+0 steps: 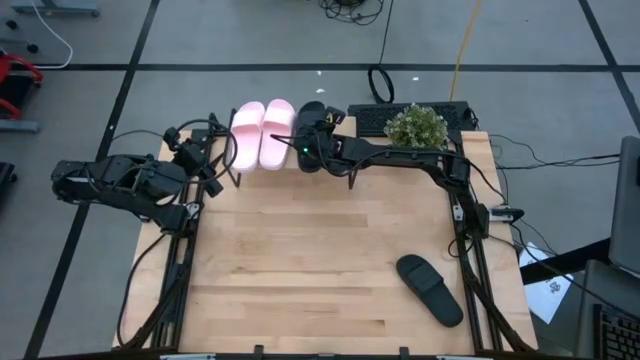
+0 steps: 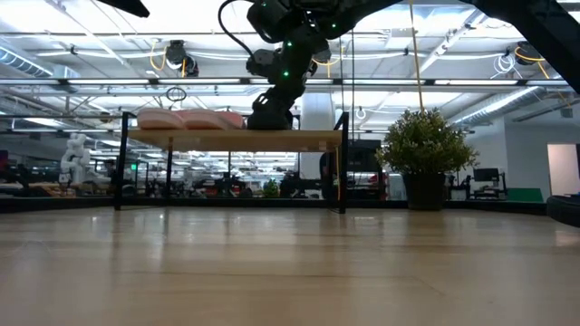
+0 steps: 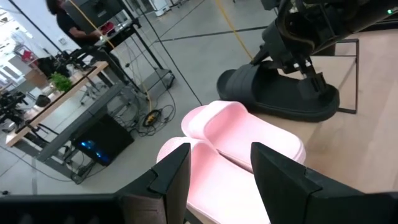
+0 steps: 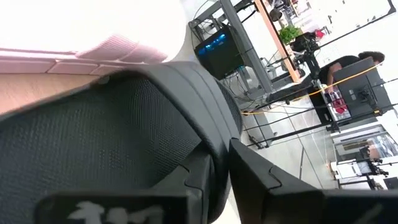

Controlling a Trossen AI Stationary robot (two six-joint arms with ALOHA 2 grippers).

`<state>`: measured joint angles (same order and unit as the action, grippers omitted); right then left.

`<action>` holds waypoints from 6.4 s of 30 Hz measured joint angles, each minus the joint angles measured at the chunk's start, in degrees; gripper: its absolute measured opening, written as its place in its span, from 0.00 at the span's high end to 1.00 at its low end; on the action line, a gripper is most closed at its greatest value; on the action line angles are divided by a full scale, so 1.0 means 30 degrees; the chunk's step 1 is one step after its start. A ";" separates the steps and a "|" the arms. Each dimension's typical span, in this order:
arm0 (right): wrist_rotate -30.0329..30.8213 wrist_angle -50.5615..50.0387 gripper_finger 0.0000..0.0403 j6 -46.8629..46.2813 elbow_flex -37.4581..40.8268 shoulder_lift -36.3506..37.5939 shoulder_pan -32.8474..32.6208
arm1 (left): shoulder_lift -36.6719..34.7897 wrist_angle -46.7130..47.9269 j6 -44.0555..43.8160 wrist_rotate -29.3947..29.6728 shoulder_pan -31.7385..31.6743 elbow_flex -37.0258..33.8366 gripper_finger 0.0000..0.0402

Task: Pick and place slides into the shelf
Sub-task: Put the top black slides on the shelf, then put the black slides on the shelf

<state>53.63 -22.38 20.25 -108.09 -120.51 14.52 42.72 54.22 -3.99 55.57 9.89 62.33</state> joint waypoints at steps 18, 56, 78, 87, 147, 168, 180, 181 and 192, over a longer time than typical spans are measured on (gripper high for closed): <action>-0.1508 0.0888 0.80 0.0000 0.0000 0.0000 -0.0131 | -0.0001 0.0012 0.0059 0.0000 0.0001 0.0000 0.56; -0.0394 0.1601 0.48 0.1871 0.0000 0.0007 -0.1663 | -0.0001 0.0019 0.0015 -0.0036 0.0000 0.0000 0.56; 0.0081 0.2708 0.48 0.3551 0.0000 0.0015 -0.0590 | -0.0001 0.0693 -0.0309 -0.0065 0.0000 0.0000 0.56; 0.0050 0.4413 0.48 0.5107 0.0000 0.0015 -0.0343 | 0.0002 0.0761 -0.0393 -0.0058 0.0000 0.0000 0.56; -0.0868 0.8187 0.48 0.8489 -0.0006 0.0029 0.0497 | -0.0001 0.0893 -0.0486 -0.0048 0.0007 0.0007 0.56; 0.5446 1.7652 0.48 2.1062 -0.0022 0.0036 -0.2237 | 0.0005 0.1373 -0.0866 -0.0051 0.0006 0.0007 0.56; 0.7621 1.4117 0.48 2.3025 -0.0015 0.0900 -0.8146 | 0.0006 0.3735 -0.3024 -0.0080 0.0000 0.0007 0.56; 0.7655 1.3948 0.48 2.2975 -0.0015 0.1075 -0.8644 | 0.0005 0.3827 -0.3111 -0.0100 0.0006 0.0007 0.56; 0.8211 1.2163 0.48 2.1457 -0.0015 0.4092 -1.3605 | 0.0006 0.4179 -0.3869 -0.0685 0.0007 0.0007 0.56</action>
<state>78.26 14.11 84.62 -108.14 -108.23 -26.29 42.74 66.76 -15.59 53.52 9.91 62.35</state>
